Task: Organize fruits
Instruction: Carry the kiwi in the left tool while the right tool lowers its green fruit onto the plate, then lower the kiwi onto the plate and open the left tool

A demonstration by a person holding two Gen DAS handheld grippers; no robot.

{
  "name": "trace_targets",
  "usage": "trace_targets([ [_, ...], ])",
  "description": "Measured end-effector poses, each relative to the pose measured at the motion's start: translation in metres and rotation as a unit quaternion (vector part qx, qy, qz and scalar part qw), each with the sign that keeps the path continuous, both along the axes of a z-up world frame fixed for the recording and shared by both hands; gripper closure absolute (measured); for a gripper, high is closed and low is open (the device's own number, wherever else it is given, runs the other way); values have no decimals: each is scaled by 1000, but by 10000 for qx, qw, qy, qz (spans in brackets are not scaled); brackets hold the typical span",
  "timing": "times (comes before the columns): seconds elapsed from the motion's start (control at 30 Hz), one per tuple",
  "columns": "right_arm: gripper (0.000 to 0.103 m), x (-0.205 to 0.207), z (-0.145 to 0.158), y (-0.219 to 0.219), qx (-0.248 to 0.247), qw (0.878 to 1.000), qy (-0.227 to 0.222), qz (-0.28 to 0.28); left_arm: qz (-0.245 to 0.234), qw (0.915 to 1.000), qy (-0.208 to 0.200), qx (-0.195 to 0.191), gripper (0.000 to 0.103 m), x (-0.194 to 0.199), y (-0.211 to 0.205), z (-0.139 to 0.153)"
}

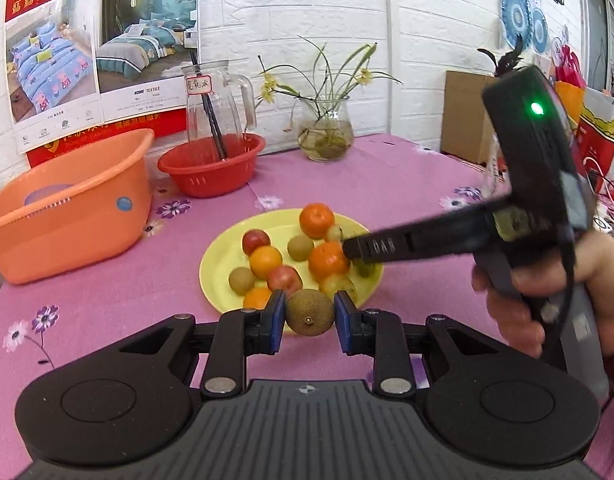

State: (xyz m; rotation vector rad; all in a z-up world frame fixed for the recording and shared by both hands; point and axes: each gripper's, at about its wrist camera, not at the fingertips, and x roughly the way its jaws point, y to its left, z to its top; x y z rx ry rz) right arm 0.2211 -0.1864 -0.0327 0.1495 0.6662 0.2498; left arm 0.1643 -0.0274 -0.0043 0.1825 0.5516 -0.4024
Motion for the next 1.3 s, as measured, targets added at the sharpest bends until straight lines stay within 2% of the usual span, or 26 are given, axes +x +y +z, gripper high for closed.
trace_targets([
  [0.33, 30, 2, 1, -10, 141, 9998, -57, -142, 80, 9999, 64, 60, 79, 61, -21, -13],
  [0.5, 31, 2, 3, -20, 219, 9989, -56, -418, 211, 9995, 242, -31, 78, 90, -28, -23],
  [0.8, 31, 3, 4, -26, 323, 9983, -86, -481, 242, 9993, 291, -39, 77, 97, -34, -27],
  [0.9, 31, 2, 5, -25, 312, 9983, -91, -483, 303, 9993, 238, -4, 68, 94, -33, -24],
  [1.0, 31, 0, 6, -27, 349, 9980, -102, -517, 421, 9989, 208, -72, 50, 92, -28, -20],
  [1.07, 30, -3, 9, -28, 372, 9977, -126, -543, 554, 9982, 185, -119, 34, 89, -24, -16],
  [1.13, 30, -7, 12, -29, 373, 9977, -154, -537, 770, 9968, 159, -124, 22, 84, -20, -12],
  [1.17, 30, -9, 14, -29, 366, 9978, -171, -521, 846, 9962, 152, -135, 19, 81, -19, -10],
  [1.3, 30, -23, 20, -27, 322, 9979, -264, -505, 1037, 9946, -47, -100, 18, 64, -15, 0],
])
